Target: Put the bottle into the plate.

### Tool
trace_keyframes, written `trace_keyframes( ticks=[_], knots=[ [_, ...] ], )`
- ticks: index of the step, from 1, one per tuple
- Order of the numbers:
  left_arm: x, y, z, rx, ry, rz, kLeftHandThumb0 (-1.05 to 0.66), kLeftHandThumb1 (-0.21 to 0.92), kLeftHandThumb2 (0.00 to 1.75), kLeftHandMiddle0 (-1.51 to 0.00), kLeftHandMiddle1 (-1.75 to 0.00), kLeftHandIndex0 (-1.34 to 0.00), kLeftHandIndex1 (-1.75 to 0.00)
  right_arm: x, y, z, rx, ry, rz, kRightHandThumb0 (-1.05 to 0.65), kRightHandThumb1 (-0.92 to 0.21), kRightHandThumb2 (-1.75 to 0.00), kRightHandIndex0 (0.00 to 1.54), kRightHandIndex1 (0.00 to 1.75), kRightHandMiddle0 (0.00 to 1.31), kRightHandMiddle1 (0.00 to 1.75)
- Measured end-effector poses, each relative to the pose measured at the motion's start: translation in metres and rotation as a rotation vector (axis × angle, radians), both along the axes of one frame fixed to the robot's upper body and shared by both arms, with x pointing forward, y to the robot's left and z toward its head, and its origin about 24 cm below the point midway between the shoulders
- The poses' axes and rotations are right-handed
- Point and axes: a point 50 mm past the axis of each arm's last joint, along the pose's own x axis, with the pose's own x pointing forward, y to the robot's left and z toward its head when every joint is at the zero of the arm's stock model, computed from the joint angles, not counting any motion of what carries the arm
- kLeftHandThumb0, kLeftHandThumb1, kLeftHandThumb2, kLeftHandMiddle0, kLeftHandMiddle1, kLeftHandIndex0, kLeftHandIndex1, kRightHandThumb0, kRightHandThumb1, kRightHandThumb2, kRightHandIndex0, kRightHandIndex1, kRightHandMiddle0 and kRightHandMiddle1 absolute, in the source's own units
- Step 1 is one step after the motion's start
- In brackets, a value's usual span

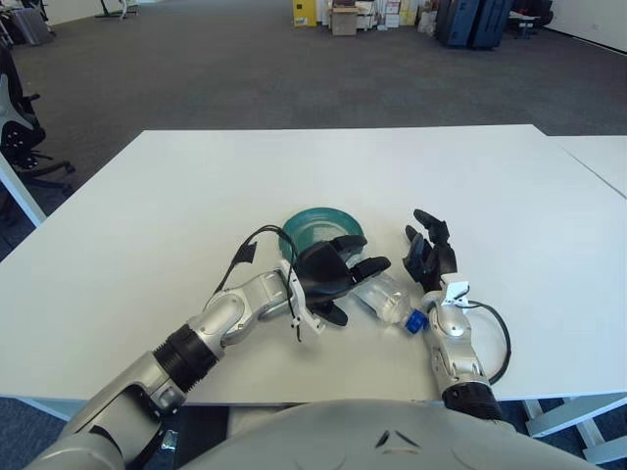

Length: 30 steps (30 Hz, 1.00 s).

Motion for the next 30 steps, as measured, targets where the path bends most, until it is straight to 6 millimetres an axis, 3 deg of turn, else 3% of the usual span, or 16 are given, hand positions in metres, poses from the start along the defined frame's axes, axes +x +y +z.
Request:
trace_keyframes(
  ticks=[10,11,12,13,14,17,18,21,25,30],
  knots=[
    [0.001,-0.008,0.009,0.103,-0.068,-0.038,-0.95,0.92,0.55,-0.49,-0.1,0.0,-0.73,-0.001,-0.001,0.0,-0.003,-0.002,-0.012,-0.84,-0.92,-1.01,0.41,0.05,0.0,0.81],
    [0.001,-0.009,0.01,0.113,-0.073,-0.042,-0.93,0.92,0.53,-0.42,-0.43,0.0,-0.79,-0.001,-0.001,0.0,-0.003,-0.004,-0.012,-0.84,-0.92,-1.01,0.41,0.05,0.0,0.81],
    [0.002,-0.009,0.011,0.122,-0.079,-0.048,-0.92,0.92,0.53,-0.37,-0.58,0.0,-0.81,-0.001,-0.001,0.001,-0.003,-0.005,-0.014,-0.84,-0.92,-1.01,0.41,0.05,0.0,0.81],
    [0.002,-0.01,0.011,0.128,-0.088,-0.054,-0.9,0.92,0.5,-0.31,-1.0,0.0,-0.89,-0.001,-0.001,0.001,-0.003,-0.006,-0.016,-0.83,-0.92,-1.01,0.42,0.05,0.0,0.81],
    [0.003,-0.011,0.012,0.134,-0.097,-0.062,-0.88,0.92,0.48,-0.27,-1.27,0.0,-0.95,-0.001,-0.001,0.001,-0.003,-0.008,-0.018,-0.83,-0.92,-1.01,0.42,0.05,0.0,0.81],
    [0.004,-0.013,0.013,0.141,-0.126,-0.08,-0.76,0.89,0.4,-0.39,-1.59,-0.13,-1.29,-0.001,-0.001,0.001,-0.004,-0.01,-0.024,-0.84,-0.92,-1.01,0.44,0.05,0.0,0.82],
    [0.004,-0.013,0.013,0.138,-0.14,-0.086,-0.74,0.88,0.4,-0.41,-1.62,-0.16,-1.35,-0.001,-0.001,0.001,-0.004,-0.01,-0.025,-0.84,-0.92,-1.02,0.44,0.05,0.0,0.82],
    [0.004,-0.014,0.011,0.119,-0.182,-0.102,-0.48,0.73,0.66,-0.54,-1.71,-0.37,-1.55,-0.001,0.0,0.002,-0.001,-0.012,-0.028,-0.84,-0.92,-1.02,0.44,0.05,0.0,0.82],
    [0.002,-0.015,0.008,0.082,-0.227,-0.124,-0.44,0.56,0.96,-0.66,-1.74,-0.45,-1.68,-0.002,0.0,0.002,0.0,-0.012,-0.034,-0.84,-0.92,-1.02,0.44,0.05,0.0,0.83],
    [0.001,-0.015,0.006,0.056,-0.239,-0.134,-0.44,0.45,1.13,-0.74,-1.75,-0.51,-1.74,-0.002,-0.001,0.002,0.002,-0.009,-0.036,-0.85,-0.92,-1.02,0.45,0.04,0.0,0.83]
  ],
)
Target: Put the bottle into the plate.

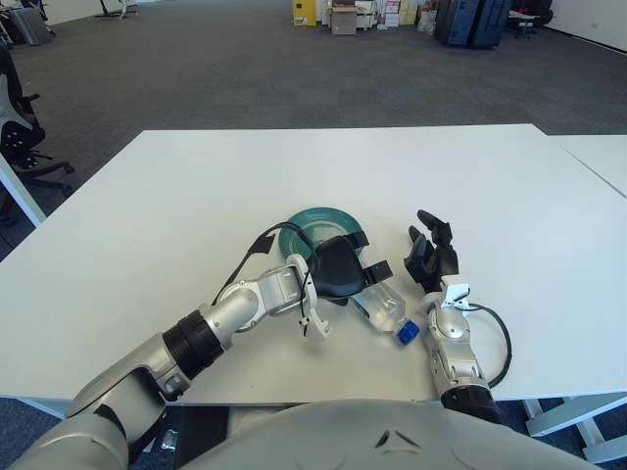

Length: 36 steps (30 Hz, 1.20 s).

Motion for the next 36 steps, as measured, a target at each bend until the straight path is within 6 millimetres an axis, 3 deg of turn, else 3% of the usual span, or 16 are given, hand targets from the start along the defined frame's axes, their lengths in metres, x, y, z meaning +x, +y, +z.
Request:
trace_keyframes(
  ticks=[4,9,17,36],
  knots=[
    [0.0001,0.0,-0.0005,-0.002,0.007,0.002,-0.45,0.4,1.2,-0.78,-1.75,-0.55,-1.74,-0.0002,-0.0003,-0.0001,0.003,0.002,-0.002,-0.85,-0.92,-1.02,0.45,0.04,0.0,0.84],
    [-0.0003,-0.0003,0.0002,0.0,0.04,0.009,-0.46,0.36,1.25,-0.95,-1.75,-0.57,-1.75,-0.0004,-0.0014,-0.0005,0.006,0.008,-0.008,-0.85,-0.92,-1.02,0.45,0.04,0.0,0.84],
    [-0.0017,-0.0006,0.0014,-0.013,0.077,0.001,-0.45,0.39,1.22,-1.16,-1.75,-0.55,-1.75,-0.0004,-0.003,-0.0007,0.006,0.01,-0.014,-0.85,-0.92,-1.02,0.45,0.04,0.0,0.84],
    [-0.0049,-0.0001,-0.0003,-0.071,0.122,0.044,-0.44,0.44,1.15,-1.15,-1.75,-0.51,-1.75,0.0004,-0.0057,-0.0013,0.017,0.009,-0.005,-0.85,-0.92,-1.02,0.47,0.03,0.0,0.85]
  ],
)
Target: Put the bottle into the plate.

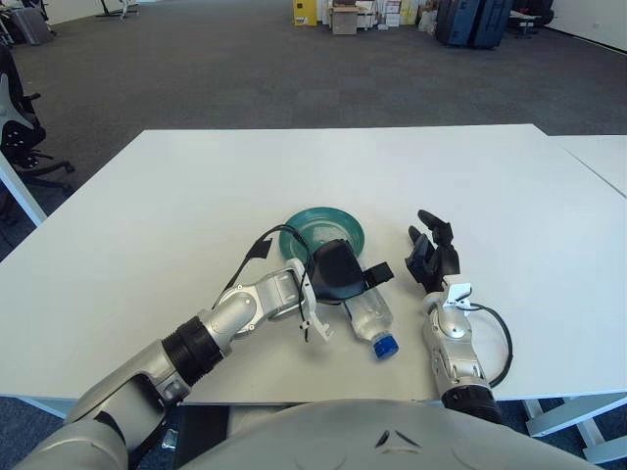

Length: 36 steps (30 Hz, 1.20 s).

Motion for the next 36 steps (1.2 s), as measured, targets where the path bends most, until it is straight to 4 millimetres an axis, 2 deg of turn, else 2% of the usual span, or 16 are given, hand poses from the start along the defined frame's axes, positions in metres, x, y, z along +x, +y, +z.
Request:
trace_keyframes(
  ticks=[15,25,36],
  knots=[
    [-0.003,-0.0012,-0.0012,-0.043,0.019,0.099,-0.43,0.46,1.13,-1.12,-1.75,-0.5,-1.75,0.0003,-0.0033,-0.003,0.006,0.005,0.008,-0.85,-0.92,-1.03,0.46,0.02,0.0,0.84],
    [0.0005,0.0028,0.0017,-0.13,0.026,0.196,-0.45,0.41,1.19,-1.17,-1.75,-0.54,-1.75,0.0019,-0.0041,-0.0033,0.003,-0.003,0.028,-0.86,-0.92,-1.02,0.46,0.02,0.0,0.85],
    [0.003,0.0051,0.0031,-0.18,0.054,0.276,-0.45,0.4,1.21,-1.14,-1.75,-0.55,-1.75,0.0036,-0.0045,-0.0037,-0.001,-0.003,0.042,-0.86,-0.92,-1.03,0.45,0.01,0.0,0.85]
  ],
)
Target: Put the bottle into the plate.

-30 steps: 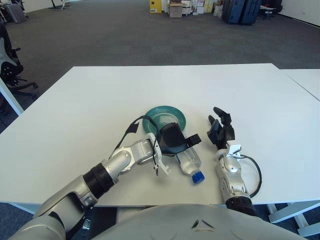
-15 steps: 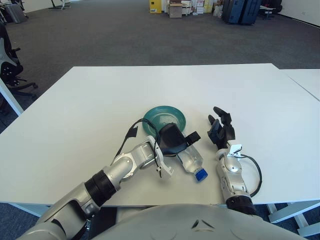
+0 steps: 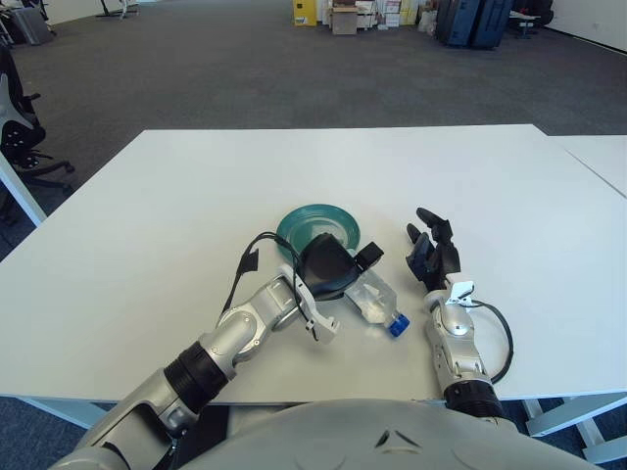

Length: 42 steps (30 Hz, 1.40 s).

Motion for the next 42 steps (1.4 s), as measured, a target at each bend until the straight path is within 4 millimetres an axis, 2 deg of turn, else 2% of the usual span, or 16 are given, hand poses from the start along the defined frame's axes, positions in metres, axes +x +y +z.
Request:
trace_keyframes(
  ticks=[26,42],
  knots=[
    [0.016,0.011,0.0,-0.148,0.066,0.213,-0.46,0.34,1.28,-1.11,-1.75,-0.59,-1.75,0.001,-0.001,-0.001,-0.007,0.005,0.015,-0.85,-0.92,-1.01,0.48,0.02,0.01,0.88],
    [0.02,0.012,0.002,-0.191,0.091,0.256,-0.47,0.33,1.3,-1.12,-1.75,-0.6,-1.75,0.0,-0.001,-0.002,-0.005,0.006,0.016,-0.85,-0.92,-1.0,0.5,0.02,0.0,0.89]
  ],
)
